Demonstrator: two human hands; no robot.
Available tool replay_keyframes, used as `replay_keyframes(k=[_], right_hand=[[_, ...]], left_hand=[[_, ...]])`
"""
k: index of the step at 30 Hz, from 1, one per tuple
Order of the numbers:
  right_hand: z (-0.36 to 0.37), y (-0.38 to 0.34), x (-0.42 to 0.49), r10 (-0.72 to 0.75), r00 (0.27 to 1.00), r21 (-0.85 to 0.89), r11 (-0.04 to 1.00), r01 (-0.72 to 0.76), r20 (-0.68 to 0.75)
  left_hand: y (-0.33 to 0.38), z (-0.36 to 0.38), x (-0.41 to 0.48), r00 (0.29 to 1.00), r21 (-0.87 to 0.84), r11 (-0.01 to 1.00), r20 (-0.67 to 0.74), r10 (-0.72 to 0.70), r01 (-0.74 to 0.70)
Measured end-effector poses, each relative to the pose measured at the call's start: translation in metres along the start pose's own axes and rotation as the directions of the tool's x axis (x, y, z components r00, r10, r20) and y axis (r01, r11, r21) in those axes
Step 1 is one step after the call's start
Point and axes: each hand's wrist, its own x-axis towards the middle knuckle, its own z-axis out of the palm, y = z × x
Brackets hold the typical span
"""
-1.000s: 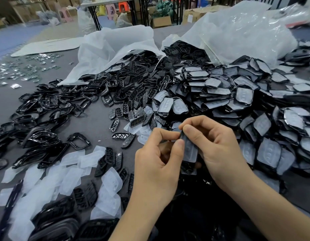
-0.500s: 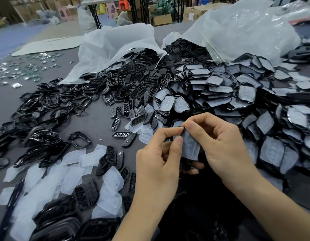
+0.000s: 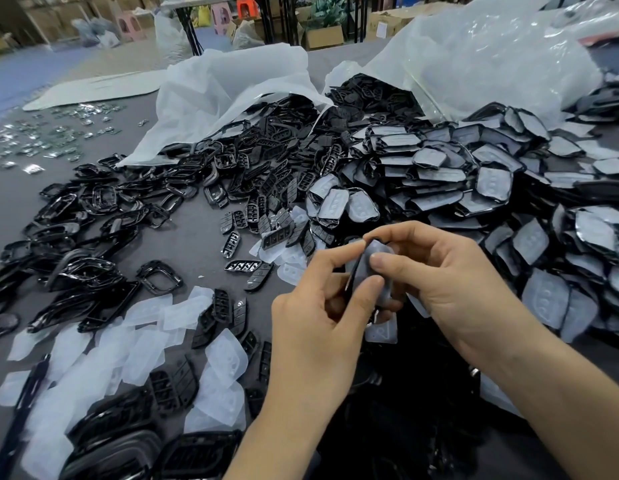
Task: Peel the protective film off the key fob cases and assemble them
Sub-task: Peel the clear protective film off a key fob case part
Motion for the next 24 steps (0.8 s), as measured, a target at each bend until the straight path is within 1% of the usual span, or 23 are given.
replay_keyframes(k=[5,7,11,15,17,20,22,24], right_hand=[[0.0023,-0.0015,-0.0010,0.037,0.999,0.146,0.989,-0.040,0.022],[0.0034,-0.0022,-0.0013,0.034,0.999,0.159,0.987,-0.038,0.027],[0.0031,-0.0021,-0.0007,0.020,1.000,0.123,0.992,-0.021,0.012],[0.0030,-0.0045,-0.0021,0.044,0.999,0.172,0.984,-0.043,-0.004],[0.0039,-0.0060,-0.0027,0.040,0.998,0.193,0.981,-0.031,-0.046],[0.0044,-0.0057,-0.0025,-0.004,0.988,0.119,0.993,0.023,-0.151],[0.0027,-0.0044,-0.0012,-0.071,0.972,-0.005,0.997,0.072,-0.225],[0.0004,-0.0027,0.0001,-0.181,0.943,-0.183,0.974,0.133,-0.280]], left_hand=[[-0.0031,0.0003,0.0000,0.999,0.022,0.999,-0.010,0.030,-0.030],[-0.0035,0.0002,0.0002,0.999,0.048,0.998,-0.006,0.046,-0.046],[-0.0066,0.0004,0.0000,0.997,0.086,0.994,-0.021,0.071,-0.069],[-0.0060,0.0015,-0.0004,0.997,0.062,0.995,-0.028,0.074,-0.072],[-0.0045,0.0013,0.0002,0.998,0.042,0.997,-0.014,0.064,-0.064],[-0.0033,0.0007,0.0013,0.998,0.024,0.999,0.039,0.046,-0.047],[-0.0035,0.0015,0.0011,0.997,0.026,0.999,0.076,0.035,-0.037],[-0.0036,0.0033,0.0009,0.995,0.043,0.999,0.093,0.025,-0.029]])
